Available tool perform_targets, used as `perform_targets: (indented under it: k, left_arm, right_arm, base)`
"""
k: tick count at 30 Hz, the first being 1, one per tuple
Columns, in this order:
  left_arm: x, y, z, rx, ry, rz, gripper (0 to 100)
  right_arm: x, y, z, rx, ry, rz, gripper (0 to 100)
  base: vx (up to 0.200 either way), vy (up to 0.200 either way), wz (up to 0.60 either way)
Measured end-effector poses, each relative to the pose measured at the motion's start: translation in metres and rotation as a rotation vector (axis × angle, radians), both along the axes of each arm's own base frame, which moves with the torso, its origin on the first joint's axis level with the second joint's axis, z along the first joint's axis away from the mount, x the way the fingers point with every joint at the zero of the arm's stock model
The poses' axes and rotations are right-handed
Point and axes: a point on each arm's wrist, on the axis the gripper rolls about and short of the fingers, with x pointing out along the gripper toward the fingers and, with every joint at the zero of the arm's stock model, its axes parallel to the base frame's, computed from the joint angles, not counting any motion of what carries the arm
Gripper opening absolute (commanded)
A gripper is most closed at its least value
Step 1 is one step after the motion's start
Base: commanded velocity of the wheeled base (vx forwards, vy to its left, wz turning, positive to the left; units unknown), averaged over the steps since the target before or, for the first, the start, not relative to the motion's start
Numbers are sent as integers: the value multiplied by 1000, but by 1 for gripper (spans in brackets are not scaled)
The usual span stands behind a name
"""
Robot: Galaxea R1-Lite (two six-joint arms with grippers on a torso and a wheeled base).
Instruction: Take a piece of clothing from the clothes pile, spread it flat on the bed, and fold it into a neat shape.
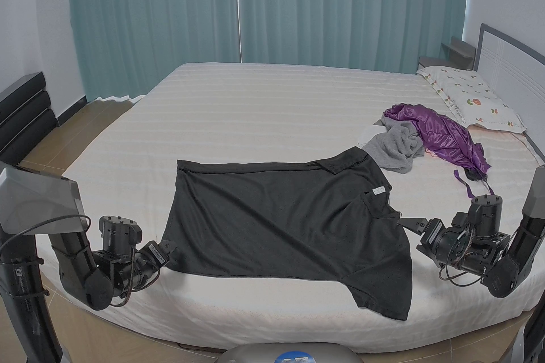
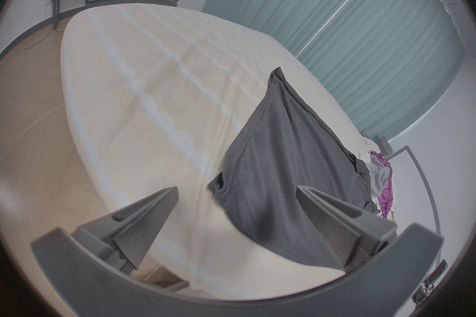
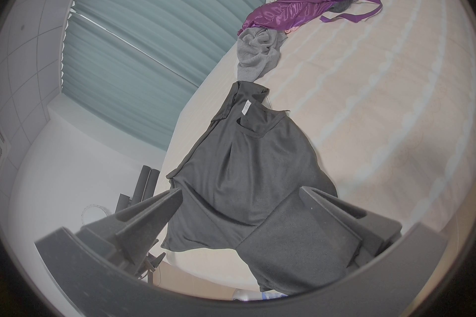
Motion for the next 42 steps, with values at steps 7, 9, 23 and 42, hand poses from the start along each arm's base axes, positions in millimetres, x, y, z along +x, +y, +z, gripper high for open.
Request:
perform_targets:
  k: [7,9,23,42]
  left_arm:
    - [23,-8,-8,-13,-37,29,0]
    - [24,-8,-9,-14,-37,30,0]
    - [3,1,-17,50,34,85,0]
    - [-9,12,-3,81,23,87,0]
  right_arm:
    - [0,0,-4,-1,10,1,100]
    - [1,0,-5,-2,14,1,100]
    - [-9,0,-17,-45,81,12,100]
    - [-27,-3,-48,-159,208,93,100]
  base:
    - [0,0,0]
    - [0,0,0]
    - [0,0,0]
    - [0,0,0]
